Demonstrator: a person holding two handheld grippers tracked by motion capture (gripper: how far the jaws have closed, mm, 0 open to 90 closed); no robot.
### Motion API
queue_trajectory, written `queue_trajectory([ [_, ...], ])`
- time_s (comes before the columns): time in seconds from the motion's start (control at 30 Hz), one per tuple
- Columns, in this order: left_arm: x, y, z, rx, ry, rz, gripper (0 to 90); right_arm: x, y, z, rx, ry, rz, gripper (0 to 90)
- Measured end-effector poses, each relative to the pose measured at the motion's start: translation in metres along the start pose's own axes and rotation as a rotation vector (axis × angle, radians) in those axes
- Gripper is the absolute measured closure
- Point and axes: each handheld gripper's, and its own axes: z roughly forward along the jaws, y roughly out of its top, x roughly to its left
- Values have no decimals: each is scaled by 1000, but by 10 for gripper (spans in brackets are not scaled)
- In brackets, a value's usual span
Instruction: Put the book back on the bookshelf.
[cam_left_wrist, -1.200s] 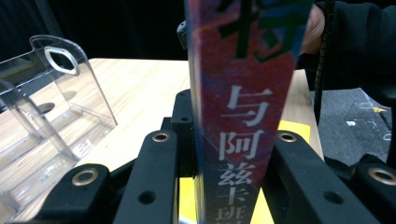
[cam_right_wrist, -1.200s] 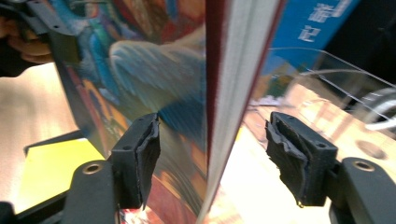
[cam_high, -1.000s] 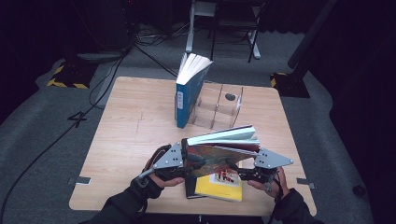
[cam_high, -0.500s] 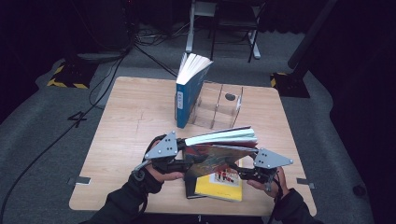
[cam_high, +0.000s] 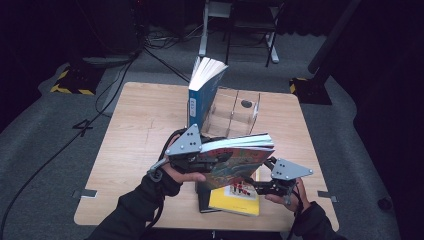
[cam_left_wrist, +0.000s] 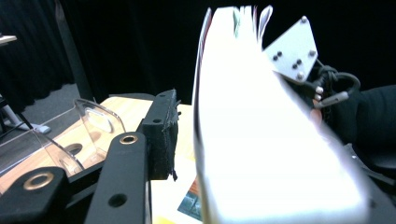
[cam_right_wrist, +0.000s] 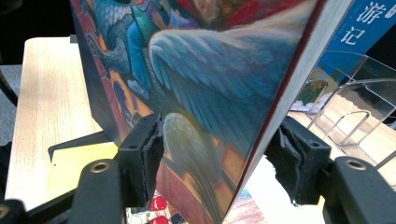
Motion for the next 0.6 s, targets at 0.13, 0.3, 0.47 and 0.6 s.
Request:
queue_trajectory([
  [0.13, 0, 7, 3, 8, -15, -1, 584, 0, 0, 0, 4, 0, -7, 385],
  [0.3, 1, 10, 5, 19, -29, 4, 662, -1, 0, 0, 11, -7, -1, 385],
  [0.47, 1, 9, 5, 19, -18, 9, 718, -1, 0, 0, 18, -11, -3, 383],
  [0.6, 1, 10, 5, 22, -18, 15, 723, -1, -1, -3, 27, -12, -6, 383],
])
